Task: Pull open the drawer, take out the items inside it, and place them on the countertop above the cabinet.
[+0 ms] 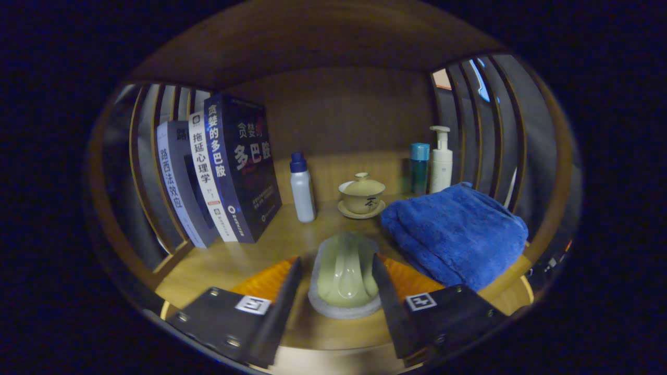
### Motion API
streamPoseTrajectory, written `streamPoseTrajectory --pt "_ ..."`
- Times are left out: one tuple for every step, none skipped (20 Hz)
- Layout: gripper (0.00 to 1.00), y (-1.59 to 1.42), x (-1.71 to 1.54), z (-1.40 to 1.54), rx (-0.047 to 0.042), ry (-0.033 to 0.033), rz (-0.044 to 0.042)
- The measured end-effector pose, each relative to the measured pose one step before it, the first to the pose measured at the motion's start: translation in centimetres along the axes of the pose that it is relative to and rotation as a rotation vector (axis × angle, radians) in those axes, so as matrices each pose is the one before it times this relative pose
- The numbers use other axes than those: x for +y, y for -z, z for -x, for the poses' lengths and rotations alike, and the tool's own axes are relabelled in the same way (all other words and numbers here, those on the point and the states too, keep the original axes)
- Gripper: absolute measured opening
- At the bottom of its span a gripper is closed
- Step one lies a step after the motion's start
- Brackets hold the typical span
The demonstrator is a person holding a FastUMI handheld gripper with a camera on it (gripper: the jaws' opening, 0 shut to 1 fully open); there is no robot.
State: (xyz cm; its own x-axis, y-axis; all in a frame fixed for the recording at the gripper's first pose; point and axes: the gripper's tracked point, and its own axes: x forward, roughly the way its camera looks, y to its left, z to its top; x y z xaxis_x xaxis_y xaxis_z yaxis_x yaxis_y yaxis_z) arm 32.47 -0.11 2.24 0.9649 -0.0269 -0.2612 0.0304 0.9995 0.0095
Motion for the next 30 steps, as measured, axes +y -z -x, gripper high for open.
streamPoseTrajectory --pt "0.84 -0.153 0.383 0.583 -0.01321 -0.00539 0.00488" --pt "0.85 -0.071 0.232 0.726 -0.00963 -0.00063 -0.00215" --pt "0.86 -0.335 0.257 0.823 -0.01376 0.00246 -0.0051" --pt "0.88 -0.191 0.265 0.833 -0.01005 -0.00058 -0.00405" --pt "0.95 -0.214 0.276 1.269 -0.00655 -0.00034 -0.00377" --pt "1.0 -0.333 0.255 1.354 -0.00854 0.00353 -0.00036" --pt "1.0 -0.404 -0.011 1.349 -0.01049 0.0051 0.00149" --pt "1.0 -0.253 0.012 1.614 -0.00791 0.00386 -0.00333" --pt "1.0 -0.224 0.133 1.648 -0.00995 -0.00326 -0.01172" --pt "1.0 -0.235 -0.004 1.665 -0.00491 -0.00306 -0.01428" --pt "1.0 -0.18 -0.136 1.783 -0.00644 -0.00255 -0.01451" --pt "1.0 -0.02 -0.165 1.76 -0.00347 -0.00323 -0.01427" --pt "1.0 -0.081 -0.305 1.776 -0.00094 0.00051 -0.01056" --pt "1.0 0.066 -0.511 1.735 0.00008 0.00983 -0.0157" --pt "1.0 0.011 -0.224 1.636 0.00415 0.00021 -0.01556" --pt "1.0 0.356 -0.034 1.421 0.00845 -0.00296 -0.00813" --pt "1.0 0.411 -0.205 1.596 0.0119 -0.00385 0.00132" --pt "1.0 0.486 -0.216 1.36 0.00885 -0.00402 0.00844" --pt "1.0 0.133 -0.362 1.104 -0.00819 0.00298 0.00569" --pt "1.0 0.347 -0.255 0.864 0.00235 -0.00796 0.02147" --pt "1.0 0.49 -0.277 1.094 -0.00132 0.00054 0.0217" --pt "1.0 0.704 -0.351 1.241 0.00612 -0.00273 0.01934" --pt "1.0 0.547 0.205 1.334 0.0021 -0.02353 0.01561" --pt "1.0 0.3 -0.06 1.169 -0.00657 -0.00775 0.00824" --pt "1.0 0.24 -0.376 1.037 -0.00202 -0.0015 0.00761" --pt "1.0 0.317 -0.198 1.117 -0.00826 -0.00461 0.00008" --pt "1.0 0.198 -0.199 0.928 -0.00605 -0.00344 -0.00115" --pt "1.0 0.288 -0.361 0.792 -0.00957 0.0005 0.00364" --pt "1.0 0.436 -0.449 0.716 -0.01136 0.0048 0.01693" --pt "1.0 0.662 -0.361 0.537 -0.00955 0.00225 0.02996"
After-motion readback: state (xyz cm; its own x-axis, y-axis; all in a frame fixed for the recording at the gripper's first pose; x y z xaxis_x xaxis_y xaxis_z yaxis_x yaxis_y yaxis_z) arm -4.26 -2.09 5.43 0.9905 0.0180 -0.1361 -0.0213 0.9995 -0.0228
